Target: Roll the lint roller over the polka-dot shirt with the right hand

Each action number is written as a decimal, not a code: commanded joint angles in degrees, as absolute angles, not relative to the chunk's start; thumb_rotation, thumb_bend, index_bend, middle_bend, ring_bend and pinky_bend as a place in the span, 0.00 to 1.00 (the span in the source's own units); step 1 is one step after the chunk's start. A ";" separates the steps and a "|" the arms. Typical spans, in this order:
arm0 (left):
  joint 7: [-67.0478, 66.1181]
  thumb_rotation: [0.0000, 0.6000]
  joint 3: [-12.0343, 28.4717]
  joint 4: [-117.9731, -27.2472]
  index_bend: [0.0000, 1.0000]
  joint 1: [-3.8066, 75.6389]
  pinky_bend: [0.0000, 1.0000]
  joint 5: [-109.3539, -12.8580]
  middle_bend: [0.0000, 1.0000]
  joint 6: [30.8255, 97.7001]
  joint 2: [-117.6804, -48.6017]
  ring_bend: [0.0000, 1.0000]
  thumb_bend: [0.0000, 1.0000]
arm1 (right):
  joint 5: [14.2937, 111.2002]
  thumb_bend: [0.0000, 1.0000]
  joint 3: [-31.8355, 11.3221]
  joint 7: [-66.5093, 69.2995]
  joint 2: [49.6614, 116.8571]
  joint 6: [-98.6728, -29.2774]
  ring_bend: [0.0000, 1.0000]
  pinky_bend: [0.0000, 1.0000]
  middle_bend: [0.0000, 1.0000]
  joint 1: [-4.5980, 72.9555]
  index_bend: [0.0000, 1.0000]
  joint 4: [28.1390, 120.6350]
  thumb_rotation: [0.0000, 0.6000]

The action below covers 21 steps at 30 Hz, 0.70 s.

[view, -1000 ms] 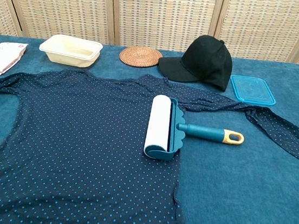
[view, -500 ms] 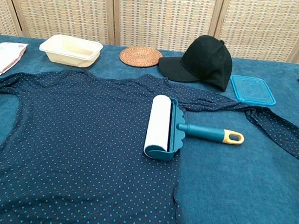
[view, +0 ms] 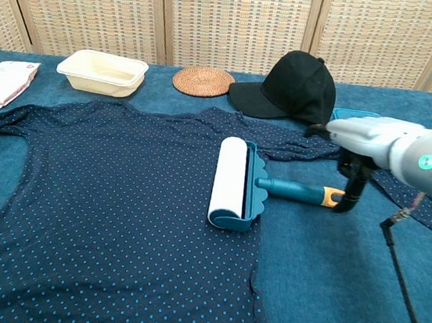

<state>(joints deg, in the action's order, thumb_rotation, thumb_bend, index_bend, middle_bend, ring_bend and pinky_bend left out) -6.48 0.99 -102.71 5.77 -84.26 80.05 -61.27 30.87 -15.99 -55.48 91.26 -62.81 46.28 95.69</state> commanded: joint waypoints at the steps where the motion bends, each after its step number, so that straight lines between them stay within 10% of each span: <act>1: -6.15 1.00 1.11 -102.63 0.00 5.88 0.00 -84.02 0.00 79.94 -61.16 0.00 0.00 | 29.49 0.03 -16.38 -56.33 94.05 -64.29 1.00 1.00 0.98 48.47 0.12 93.52 1.00; 21: -4.13 1.00 0.99 -102.25 0.00 6.09 0.00 -83.87 0.00 79.97 -60.58 0.00 0.00 | 28.04 0.44 -13.67 -59.65 101.19 -67.44 1.00 1.00 1.00 53.64 0.36 87.01 1.00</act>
<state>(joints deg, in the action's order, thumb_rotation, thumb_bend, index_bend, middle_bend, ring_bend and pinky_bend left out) -4.15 0.99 -102.24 6.09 -83.86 79.98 -60.58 28.26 -13.68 -59.47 100.87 -67.37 53.37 87.35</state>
